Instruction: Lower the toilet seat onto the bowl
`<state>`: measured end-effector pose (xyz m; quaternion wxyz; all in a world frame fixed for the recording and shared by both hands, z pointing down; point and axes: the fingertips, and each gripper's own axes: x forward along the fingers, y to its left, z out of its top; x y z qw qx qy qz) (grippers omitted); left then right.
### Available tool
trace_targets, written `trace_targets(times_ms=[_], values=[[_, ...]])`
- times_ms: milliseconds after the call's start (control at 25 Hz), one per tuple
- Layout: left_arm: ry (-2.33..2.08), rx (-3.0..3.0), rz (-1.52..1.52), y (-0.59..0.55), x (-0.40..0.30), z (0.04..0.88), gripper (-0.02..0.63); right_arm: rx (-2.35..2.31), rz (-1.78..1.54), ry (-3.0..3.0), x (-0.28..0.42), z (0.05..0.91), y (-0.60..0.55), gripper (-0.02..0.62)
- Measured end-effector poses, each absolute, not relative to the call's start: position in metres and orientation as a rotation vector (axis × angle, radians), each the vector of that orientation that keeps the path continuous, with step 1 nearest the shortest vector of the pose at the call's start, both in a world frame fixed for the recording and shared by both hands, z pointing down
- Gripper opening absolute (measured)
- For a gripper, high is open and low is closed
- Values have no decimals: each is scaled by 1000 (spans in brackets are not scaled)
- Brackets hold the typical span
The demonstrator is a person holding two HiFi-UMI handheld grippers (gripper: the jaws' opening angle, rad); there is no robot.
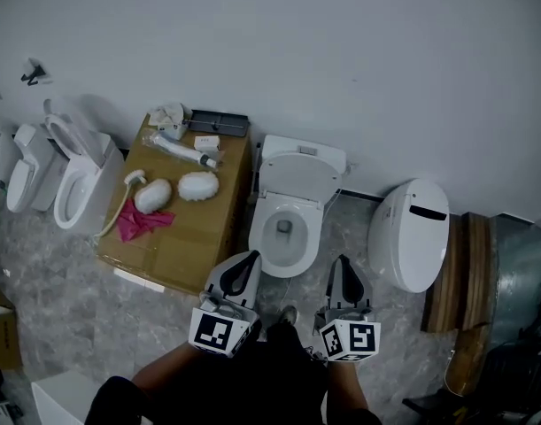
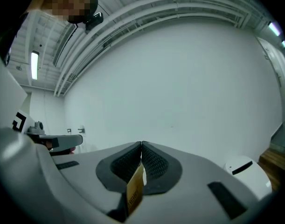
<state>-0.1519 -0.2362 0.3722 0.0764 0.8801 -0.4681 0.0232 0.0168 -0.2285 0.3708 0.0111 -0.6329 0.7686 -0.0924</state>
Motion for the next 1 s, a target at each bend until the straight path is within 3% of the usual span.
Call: trace_targets(times_ms=[1000], values=[[-1458, 2618, 65, -217, -134, 383, 5, -1885, -299, 2510, 10, 398, -203, 28]])
